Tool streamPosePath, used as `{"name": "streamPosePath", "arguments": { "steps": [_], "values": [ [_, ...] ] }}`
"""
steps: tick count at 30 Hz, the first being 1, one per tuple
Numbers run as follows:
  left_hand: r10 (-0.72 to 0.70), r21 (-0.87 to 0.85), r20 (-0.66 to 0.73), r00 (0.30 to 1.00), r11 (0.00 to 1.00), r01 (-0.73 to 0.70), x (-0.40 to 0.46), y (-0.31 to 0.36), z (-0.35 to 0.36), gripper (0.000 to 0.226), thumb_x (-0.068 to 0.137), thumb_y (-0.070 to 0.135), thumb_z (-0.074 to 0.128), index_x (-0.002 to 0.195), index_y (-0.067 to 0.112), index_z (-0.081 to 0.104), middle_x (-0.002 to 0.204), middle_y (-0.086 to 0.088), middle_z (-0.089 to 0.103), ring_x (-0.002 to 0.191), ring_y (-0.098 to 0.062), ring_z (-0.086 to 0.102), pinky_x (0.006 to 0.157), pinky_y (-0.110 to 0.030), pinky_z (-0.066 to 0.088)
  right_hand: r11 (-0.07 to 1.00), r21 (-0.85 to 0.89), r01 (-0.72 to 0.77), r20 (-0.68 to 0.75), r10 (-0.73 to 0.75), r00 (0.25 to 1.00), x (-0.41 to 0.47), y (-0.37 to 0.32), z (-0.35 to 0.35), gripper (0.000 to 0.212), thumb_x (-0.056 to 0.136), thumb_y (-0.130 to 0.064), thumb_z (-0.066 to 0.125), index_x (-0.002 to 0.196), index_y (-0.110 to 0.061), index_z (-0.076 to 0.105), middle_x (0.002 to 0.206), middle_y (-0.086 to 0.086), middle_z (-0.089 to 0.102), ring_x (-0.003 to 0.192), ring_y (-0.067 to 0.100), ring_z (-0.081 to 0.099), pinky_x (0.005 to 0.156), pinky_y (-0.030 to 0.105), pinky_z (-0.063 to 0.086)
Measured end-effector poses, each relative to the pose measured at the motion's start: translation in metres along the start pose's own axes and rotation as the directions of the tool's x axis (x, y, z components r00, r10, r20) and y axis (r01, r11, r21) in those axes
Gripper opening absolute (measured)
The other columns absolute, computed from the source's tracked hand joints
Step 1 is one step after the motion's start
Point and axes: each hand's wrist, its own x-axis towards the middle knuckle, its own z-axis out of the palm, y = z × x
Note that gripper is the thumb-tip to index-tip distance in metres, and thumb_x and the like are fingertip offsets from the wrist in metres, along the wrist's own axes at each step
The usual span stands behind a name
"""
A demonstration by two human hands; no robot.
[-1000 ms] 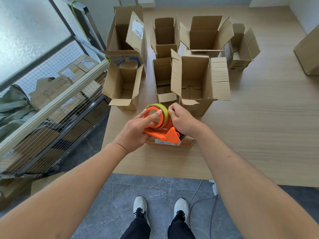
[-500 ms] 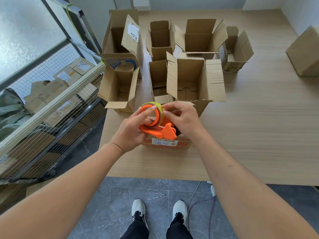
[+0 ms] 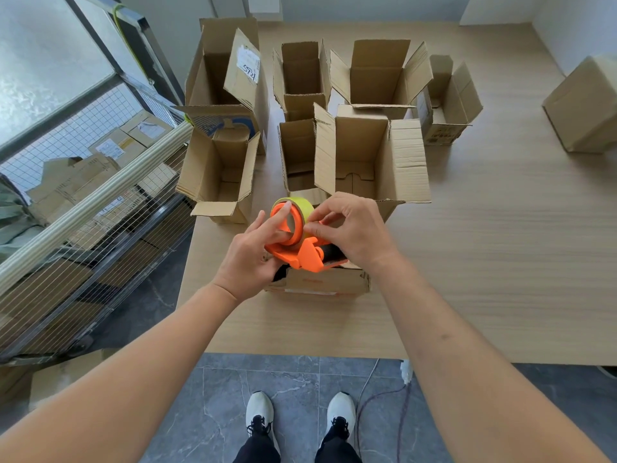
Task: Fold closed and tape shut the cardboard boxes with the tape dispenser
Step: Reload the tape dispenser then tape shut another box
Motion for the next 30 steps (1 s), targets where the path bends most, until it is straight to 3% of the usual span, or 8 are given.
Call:
{"name": "streamPosePath", "arguments": {
  "steps": [3, 6, 8, 12, 17, 30],
  "values": [
    [0.015, 0.018, 0.019, 1.000, 1.000, -0.015, -0.003, -0.007, 0.005, 0.091, 0.079, -0.003, 0.069, 0.159, 0.021, 0.033, 0.116, 0.000, 0.075, 0.124, -0.019, 0.064, 0.126, -0.042, 0.023, 0.999, 0.043, -0.018, 0.031, 0.016, 0.999, -0.003, 0.005, 0.004, 0.047, 0.082, -0.035, 0.085, 0.125, -0.029, 0.066, 0.100, -0.013, 0.066, 0.084, 0.005, 0.069, 0.069, 0.017, 0.058],
    [0.056, 0.049, 0.016, 0.998, 0.997, -0.057, -0.006, -0.011, 0.010, 0.100, 0.073, -0.013, 0.074, 0.159, 0.020, 0.033, 0.115, 0.004, 0.073, 0.121, -0.011, 0.065, 0.126, -0.036, 0.023, 0.999, 0.008, -0.052, 0.043, 0.052, 0.998, 0.000, 0.006, 0.008, 0.049, 0.100, -0.034, 0.060, 0.148, -0.032, 0.049, 0.108, -0.011, 0.062, 0.090, 0.006, 0.062, 0.078, 0.019, 0.057],
    [0.097, 0.062, 0.024, 0.995, 0.993, -0.098, -0.008, -0.012, 0.010, 0.097, 0.073, -0.014, 0.073, 0.158, 0.015, 0.035, 0.115, 0.007, 0.072, 0.120, -0.010, 0.064, 0.126, -0.039, 0.023, 0.995, -0.027, -0.097, 0.062, 0.099, 0.993, 0.005, 0.006, 0.008, 0.047, 0.106, -0.028, 0.048, 0.153, -0.030, 0.044, 0.115, -0.009, 0.061, 0.100, 0.003, 0.055, 0.092, 0.022, 0.050],
    [0.188, 0.093, 0.063, 0.980, 0.977, -0.193, -0.008, -0.011, 0.007, 0.078, 0.082, -0.003, 0.065, 0.154, 0.004, 0.037, 0.113, 0.005, 0.073, 0.112, -0.015, 0.067, 0.125, -0.049, 0.025, 0.981, -0.147, -0.125, 0.142, 0.146, 0.979, 0.014, 0.002, 0.008, 0.043, 0.107, -0.023, 0.042, 0.150, -0.028, 0.048, 0.107, -0.010, 0.049, 0.106, 0.009, 0.051, 0.094, 0.028, 0.046],
    [0.208, 0.121, 0.088, 0.974, 0.969, -0.218, -0.007, -0.009, 0.003, 0.069, 0.093, 0.017, 0.059, 0.156, 0.006, 0.033, 0.113, 0.004, 0.072, 0.114, -0.016, 0.066, 0.124, -0.051, 0.025, 0.983, -0.141, -0.120, 0.183, 0.145, 0.972, 0.018, 0.002, 0.006, 0.029, 0.107, -0.025, 0.047, 0.130, -0.027, 0.065, 0.115, -0.005, 0.060, 0.110, 0.012, 0.055, 0.098, 0.036, 0.051],
    [0.227, 0.162, 0.086, 0.970, 0.958, -0.238, -0.008, -0.005, -0.001, 0.078, 0.084, -0.006, 0.073, 0.153, 0.000, 0.038, 0.111, 0.000, 0.073, 0.108, -0.021, 0.068, 0.126, -0.049, 0.022, 0.986, -0.122, -0.115, -0.016, 0.114, 0.993, 0.012, 0.000, 0.007, 0.008, 0.099, -0.028, 0.066, 0.099, -0.029, 0.073, 0.088, -0.013, 0.068, 0.084, 0.010, 0.064, 0.073, 0.042, 0.060]
  ]
}}
